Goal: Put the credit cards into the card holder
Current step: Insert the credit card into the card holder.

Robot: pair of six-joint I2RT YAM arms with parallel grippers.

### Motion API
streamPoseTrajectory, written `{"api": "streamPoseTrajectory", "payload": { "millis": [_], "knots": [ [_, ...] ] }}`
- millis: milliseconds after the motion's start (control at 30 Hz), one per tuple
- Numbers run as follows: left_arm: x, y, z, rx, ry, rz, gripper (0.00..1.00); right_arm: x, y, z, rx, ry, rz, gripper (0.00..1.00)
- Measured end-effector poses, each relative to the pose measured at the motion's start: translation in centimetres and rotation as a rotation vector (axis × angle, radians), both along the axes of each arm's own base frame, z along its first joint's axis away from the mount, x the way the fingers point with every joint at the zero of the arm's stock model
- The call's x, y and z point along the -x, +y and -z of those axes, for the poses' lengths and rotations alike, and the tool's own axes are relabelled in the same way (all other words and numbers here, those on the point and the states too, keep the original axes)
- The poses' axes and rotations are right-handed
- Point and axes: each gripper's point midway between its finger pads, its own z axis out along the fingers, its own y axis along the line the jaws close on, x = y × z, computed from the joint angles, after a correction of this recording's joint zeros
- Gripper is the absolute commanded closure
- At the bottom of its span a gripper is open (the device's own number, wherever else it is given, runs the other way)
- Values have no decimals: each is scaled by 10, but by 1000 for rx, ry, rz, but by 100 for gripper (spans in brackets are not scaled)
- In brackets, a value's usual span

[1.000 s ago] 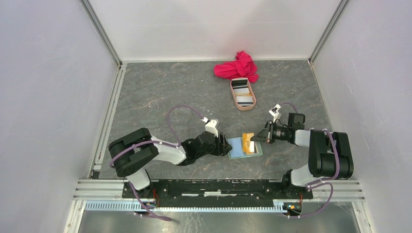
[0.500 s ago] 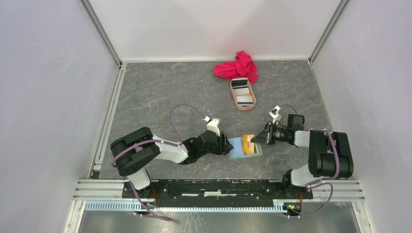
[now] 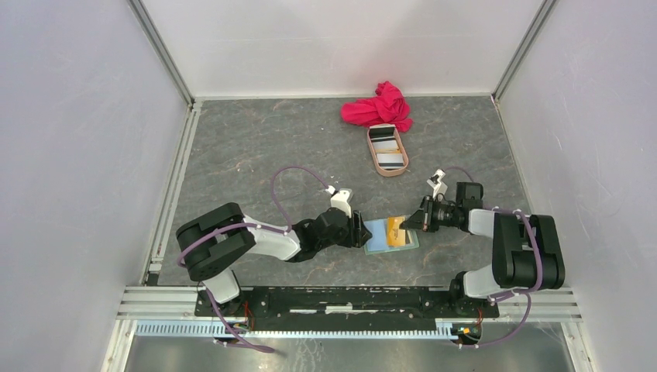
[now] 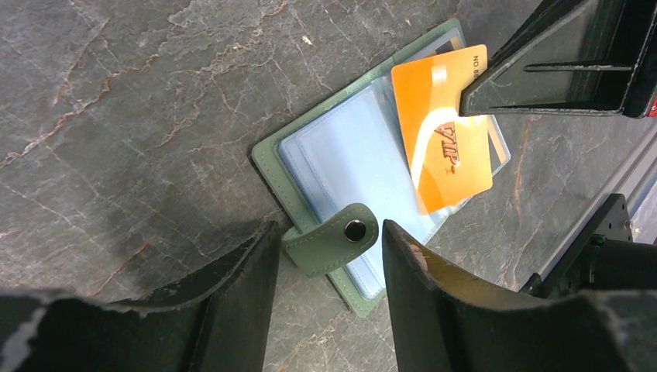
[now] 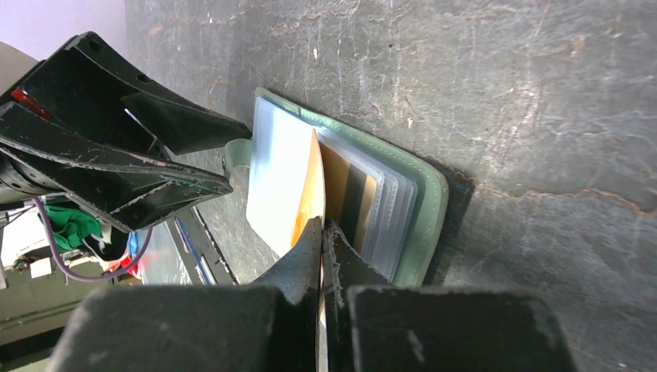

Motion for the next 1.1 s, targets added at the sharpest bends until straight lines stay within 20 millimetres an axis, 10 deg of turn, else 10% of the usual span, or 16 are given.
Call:
{"api": "streamPoseTrajectory", "payload": {
  "millis": [1100],
  "knots": [
    [-1, -4, 1, -2, 1, 3, 46, 6, 27, 5, 1, 47, -122, 99]
  ]
}}
